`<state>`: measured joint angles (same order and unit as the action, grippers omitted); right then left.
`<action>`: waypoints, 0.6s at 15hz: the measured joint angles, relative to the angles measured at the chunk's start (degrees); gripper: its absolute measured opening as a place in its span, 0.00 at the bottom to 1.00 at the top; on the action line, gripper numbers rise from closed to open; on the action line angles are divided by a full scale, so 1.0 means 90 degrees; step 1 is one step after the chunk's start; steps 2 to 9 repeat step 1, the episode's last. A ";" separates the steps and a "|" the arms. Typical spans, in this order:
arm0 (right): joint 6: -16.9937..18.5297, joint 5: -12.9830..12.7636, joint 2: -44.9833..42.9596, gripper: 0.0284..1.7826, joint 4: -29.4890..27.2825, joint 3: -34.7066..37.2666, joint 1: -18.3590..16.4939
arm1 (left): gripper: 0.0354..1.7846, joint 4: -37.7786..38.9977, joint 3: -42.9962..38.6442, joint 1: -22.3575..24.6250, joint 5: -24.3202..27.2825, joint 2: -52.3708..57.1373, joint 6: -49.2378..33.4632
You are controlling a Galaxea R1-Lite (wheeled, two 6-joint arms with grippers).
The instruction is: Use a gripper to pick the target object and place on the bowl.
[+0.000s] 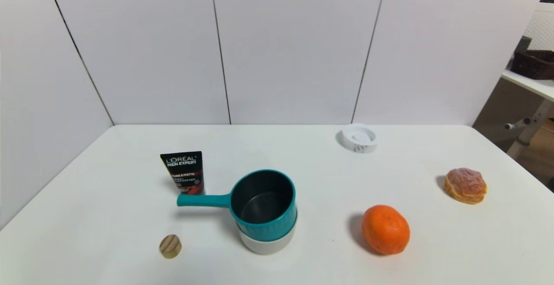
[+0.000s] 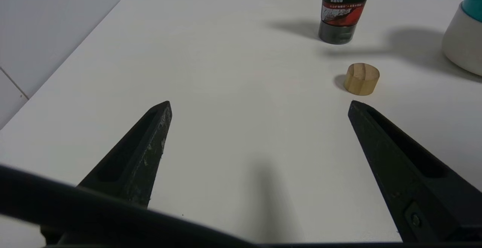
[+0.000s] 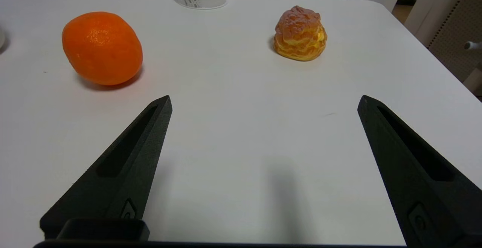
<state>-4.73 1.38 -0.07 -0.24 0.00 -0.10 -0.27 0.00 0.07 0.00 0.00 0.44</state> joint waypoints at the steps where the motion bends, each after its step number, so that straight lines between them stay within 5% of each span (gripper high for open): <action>1: 0.0000 0.0000 0.0000 0.96 0.0000 0.0000 0.0000 | 0.94 0.0003 0.0000 0.0000 0.0000 0.0000 -0.0003; 9: 0.0000 0.0000 0.0000 0.96 0.0000 0.0000 0.0000 | 0.94 0.0003 0.0000 0.0000 0.0000 0.0000 -0.0003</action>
